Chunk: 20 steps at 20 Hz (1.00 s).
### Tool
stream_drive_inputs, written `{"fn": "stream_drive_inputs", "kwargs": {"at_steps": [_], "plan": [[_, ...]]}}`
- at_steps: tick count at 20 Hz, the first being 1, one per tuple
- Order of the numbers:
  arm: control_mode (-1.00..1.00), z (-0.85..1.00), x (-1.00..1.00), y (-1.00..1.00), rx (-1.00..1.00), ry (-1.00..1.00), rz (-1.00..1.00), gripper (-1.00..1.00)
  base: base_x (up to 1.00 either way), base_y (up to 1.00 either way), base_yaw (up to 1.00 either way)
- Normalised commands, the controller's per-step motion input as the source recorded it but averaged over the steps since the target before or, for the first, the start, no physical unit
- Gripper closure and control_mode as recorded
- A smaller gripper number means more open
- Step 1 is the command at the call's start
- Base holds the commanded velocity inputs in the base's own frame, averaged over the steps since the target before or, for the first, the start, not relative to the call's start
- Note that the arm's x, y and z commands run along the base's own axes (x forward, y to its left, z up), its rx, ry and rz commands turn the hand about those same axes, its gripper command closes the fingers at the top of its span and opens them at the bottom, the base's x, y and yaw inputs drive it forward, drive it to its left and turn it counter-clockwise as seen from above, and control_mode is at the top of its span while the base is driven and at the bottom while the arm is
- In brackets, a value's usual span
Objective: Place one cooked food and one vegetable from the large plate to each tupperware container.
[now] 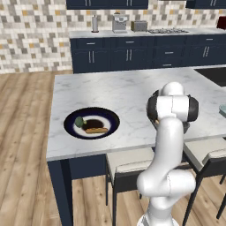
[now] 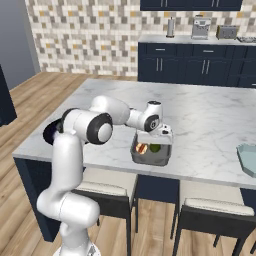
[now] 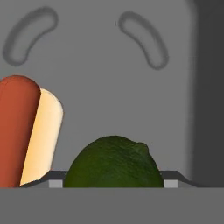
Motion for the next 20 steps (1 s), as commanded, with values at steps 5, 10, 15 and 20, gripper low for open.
{"fn": "stream_drive_inputs", "kwargs": {"at_steps": [5,10,15,20], "plan": [[-1.0,-0.59,0.19,0.0,0.01,0.19,0.01,-1.0,0.0,0.0,0.0],[-1.0,-0.12,0.04,0.0,0.0,0.06,0.0,-1.0,0.0,0.0,0.0],[-1.0,0.14,-0.35,0.02,0.0,0.0,0.0,-1.0,0.0,0.0,0.0],[-1.0,0.59,-0.61,0.08,0.02,0.0,0.0,-1.0,0.0,0.0,0.0]]}}
